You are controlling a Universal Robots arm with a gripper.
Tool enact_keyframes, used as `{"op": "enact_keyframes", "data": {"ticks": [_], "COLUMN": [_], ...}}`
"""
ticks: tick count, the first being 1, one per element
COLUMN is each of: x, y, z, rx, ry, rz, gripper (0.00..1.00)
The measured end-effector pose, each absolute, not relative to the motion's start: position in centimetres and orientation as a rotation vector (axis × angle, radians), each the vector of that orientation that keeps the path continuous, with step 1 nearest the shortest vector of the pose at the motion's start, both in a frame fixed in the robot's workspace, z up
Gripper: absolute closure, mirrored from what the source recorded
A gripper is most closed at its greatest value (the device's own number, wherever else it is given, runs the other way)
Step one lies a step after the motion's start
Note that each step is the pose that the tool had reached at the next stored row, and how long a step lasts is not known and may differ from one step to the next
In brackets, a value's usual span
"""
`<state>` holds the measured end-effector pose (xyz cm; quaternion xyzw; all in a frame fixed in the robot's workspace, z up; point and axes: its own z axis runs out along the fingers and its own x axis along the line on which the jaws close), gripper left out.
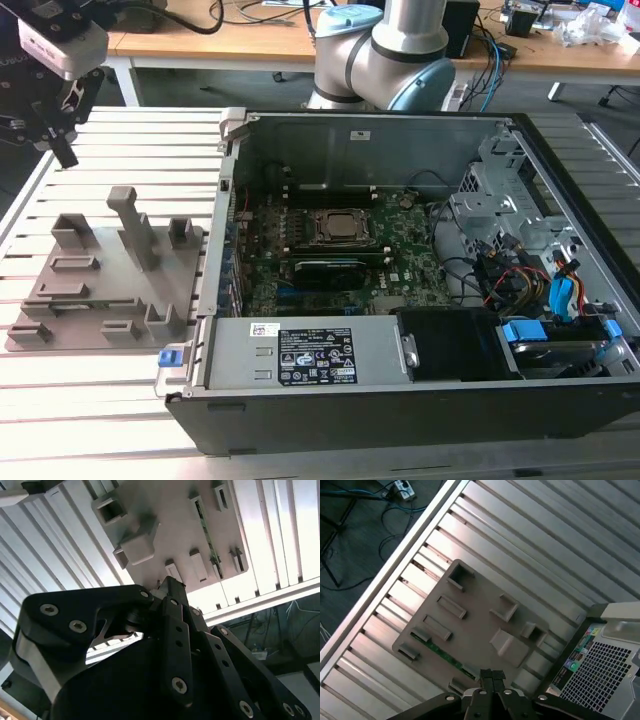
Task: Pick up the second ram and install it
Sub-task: 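Pick up the second ram and move it above second insertion slot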
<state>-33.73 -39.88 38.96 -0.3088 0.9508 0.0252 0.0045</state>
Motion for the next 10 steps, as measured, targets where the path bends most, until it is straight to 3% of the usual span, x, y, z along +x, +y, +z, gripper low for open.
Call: {"op": "enact_keyframes", "data": {"ticks": [10], "x": [-33.73], "y": [-39.89], "z": [38.96], "rx": [-1.329], "ry": [2.842], "rz": [0.080], "gripper": [0.89]}}
